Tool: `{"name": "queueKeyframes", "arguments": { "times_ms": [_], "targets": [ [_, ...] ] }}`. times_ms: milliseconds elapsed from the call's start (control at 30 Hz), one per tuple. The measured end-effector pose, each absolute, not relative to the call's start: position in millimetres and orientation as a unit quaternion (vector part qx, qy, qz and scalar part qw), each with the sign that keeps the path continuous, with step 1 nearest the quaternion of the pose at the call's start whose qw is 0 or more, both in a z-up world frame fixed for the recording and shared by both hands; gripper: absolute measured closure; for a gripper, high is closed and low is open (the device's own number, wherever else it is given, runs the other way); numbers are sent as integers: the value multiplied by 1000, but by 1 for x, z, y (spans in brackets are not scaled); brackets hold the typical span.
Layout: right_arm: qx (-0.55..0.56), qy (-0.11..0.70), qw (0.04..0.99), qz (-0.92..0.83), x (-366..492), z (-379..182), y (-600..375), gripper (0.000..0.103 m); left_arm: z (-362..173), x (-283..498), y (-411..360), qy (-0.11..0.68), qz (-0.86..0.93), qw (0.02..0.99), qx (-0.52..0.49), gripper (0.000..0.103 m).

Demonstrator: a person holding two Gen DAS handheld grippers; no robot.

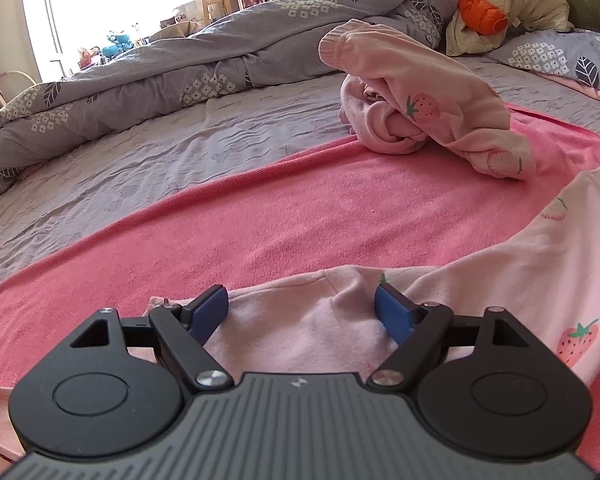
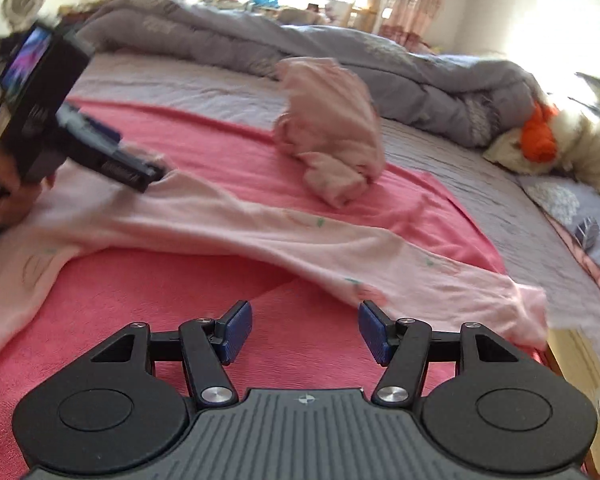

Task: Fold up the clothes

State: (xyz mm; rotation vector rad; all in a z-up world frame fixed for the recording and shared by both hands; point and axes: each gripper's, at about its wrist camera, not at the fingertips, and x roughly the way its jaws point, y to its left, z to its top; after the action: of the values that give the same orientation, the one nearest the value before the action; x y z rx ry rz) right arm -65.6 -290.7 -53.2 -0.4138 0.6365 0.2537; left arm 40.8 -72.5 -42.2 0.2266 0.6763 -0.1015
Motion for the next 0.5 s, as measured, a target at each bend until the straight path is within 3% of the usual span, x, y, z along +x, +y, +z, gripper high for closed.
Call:
{"name": "queueKeyframes", "arguments": {
  "times_ms": [200, 267, 433, 500],
  "targets": [
    [-282, 259, 920, 87, -42, -71, -246, 47, -43, 44, -67, 337, -56, 935, 93, 19],
    [-272, 257, 927, 36, -31, -70, -256, 79, -43, 45, -65, 341, -59, 934, 83, 19],
    [-181, 281, 942, -4, -19, -52, -307, 79, -43, 45, -65, 341, -58, 934, 84, 19],
    [-143, 286, 947, -11, -21, -45, -321, 69, -43, 45, -65, 342, -58, 934, 83, 18]
  ]
}}
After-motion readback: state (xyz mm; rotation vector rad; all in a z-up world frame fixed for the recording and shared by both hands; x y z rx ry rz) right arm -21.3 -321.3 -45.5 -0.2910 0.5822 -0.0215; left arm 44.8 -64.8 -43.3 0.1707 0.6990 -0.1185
